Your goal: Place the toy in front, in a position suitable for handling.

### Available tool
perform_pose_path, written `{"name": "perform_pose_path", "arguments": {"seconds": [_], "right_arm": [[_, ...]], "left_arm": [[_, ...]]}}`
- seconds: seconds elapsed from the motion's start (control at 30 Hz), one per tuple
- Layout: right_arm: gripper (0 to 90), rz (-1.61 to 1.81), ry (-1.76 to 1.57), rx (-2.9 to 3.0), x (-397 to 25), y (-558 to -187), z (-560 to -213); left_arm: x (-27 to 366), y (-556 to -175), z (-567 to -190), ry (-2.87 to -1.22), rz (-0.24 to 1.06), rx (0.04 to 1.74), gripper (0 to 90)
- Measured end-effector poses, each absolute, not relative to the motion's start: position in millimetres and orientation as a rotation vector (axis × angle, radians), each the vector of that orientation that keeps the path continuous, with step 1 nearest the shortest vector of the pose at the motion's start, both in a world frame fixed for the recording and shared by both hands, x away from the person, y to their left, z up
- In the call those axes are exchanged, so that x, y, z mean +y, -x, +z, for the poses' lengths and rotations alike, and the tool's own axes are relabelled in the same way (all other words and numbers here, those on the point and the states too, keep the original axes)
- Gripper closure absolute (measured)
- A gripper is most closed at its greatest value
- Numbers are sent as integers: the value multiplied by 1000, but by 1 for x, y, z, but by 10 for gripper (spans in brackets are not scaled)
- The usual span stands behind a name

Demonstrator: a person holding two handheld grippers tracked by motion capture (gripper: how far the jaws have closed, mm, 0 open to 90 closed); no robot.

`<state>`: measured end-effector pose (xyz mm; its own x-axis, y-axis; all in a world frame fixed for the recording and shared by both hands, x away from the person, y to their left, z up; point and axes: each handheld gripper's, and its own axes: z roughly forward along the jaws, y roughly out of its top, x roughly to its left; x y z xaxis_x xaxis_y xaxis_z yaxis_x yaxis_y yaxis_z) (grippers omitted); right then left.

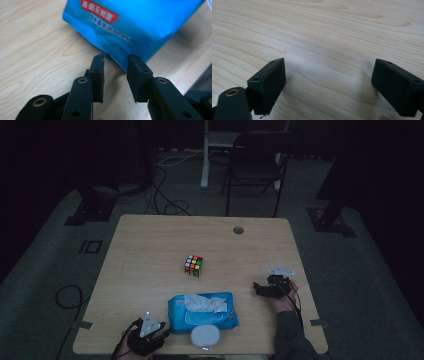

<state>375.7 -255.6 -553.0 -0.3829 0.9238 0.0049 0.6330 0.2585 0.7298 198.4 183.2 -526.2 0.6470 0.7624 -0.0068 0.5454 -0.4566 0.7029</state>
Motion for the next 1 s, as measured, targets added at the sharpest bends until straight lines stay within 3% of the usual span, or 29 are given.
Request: {"name": "perform_pose_path", "arguments": {"seconds": [0.2, 0.3, 0.33, 0.37, 0.57, 0.77, 0.9, 1.0], "right_arm": [[121, 919, -1413, 2110, -256, -376, -553], [121, 919, -1413, 2110, -256, -376, -553], [120, 919, -1413, 2110, -256, -376, -553], [121, 919, -1413, 2109, -256, -376, -553], [121, 918, -1412, 2110, -256, -376, -553], [121, 918, -1413, 2110, -256, -376, -553], [121, 919, -1413, 2109, -256, -376, -553], [121, 919, -1414, 2109, -256, -376, -553]], "left_arm": [[183, -194, -526, -2186, 338, 922, 623], [176, -195, -528, -2215, 370, 918, 604], [174, -195, -529, -2227, 391, 929, 625], [172, -197, -530, -2228, 428, 958, 700], [171, -200, -528, -2220, 476, 981, 812], [171, -207, -531, -2181, 501, 1025, 790], [171, -214, -529, -2172, 554, 1053, 880], [174, -222, -529, -2168, 567, 1071, 896]]}}
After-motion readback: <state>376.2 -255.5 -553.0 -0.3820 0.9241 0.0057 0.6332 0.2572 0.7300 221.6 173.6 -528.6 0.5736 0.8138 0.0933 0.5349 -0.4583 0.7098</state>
